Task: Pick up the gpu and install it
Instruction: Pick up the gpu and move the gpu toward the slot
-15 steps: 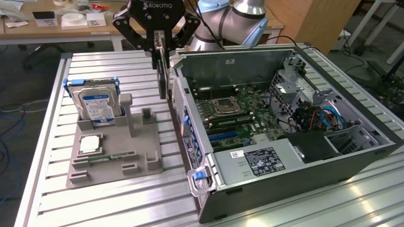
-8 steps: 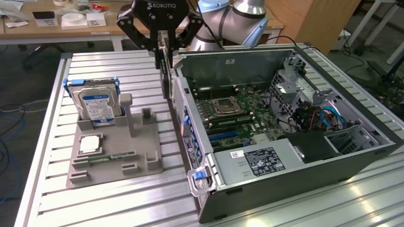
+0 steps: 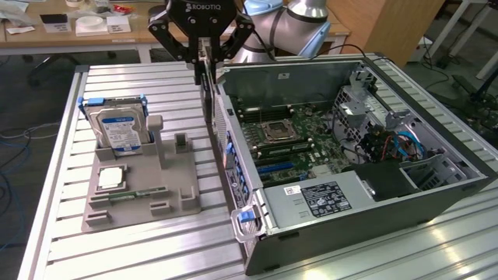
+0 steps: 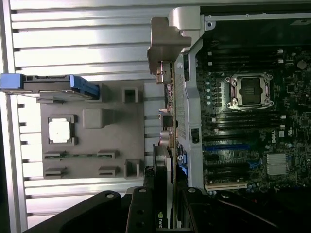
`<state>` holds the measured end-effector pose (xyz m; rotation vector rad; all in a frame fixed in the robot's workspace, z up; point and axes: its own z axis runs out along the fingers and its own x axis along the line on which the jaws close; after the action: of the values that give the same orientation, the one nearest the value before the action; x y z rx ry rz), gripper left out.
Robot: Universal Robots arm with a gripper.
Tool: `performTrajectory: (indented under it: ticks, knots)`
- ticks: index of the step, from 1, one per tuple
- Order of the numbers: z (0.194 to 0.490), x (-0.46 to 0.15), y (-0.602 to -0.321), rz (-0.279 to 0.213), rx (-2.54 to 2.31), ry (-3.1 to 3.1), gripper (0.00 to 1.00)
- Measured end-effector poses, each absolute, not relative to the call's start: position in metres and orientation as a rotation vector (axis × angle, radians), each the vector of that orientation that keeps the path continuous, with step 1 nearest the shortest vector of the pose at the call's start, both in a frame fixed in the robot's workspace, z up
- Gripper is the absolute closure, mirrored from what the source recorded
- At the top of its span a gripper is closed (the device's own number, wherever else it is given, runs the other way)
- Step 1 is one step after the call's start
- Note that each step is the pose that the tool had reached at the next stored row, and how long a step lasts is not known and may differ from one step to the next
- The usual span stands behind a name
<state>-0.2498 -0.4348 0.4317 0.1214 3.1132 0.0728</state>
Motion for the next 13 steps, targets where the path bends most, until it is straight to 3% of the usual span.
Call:
performTrajectory:
  ticks: [13]
  knots:
    - [0.432,-0.238,-0.435,0.073,0.121,3.113,0.73]
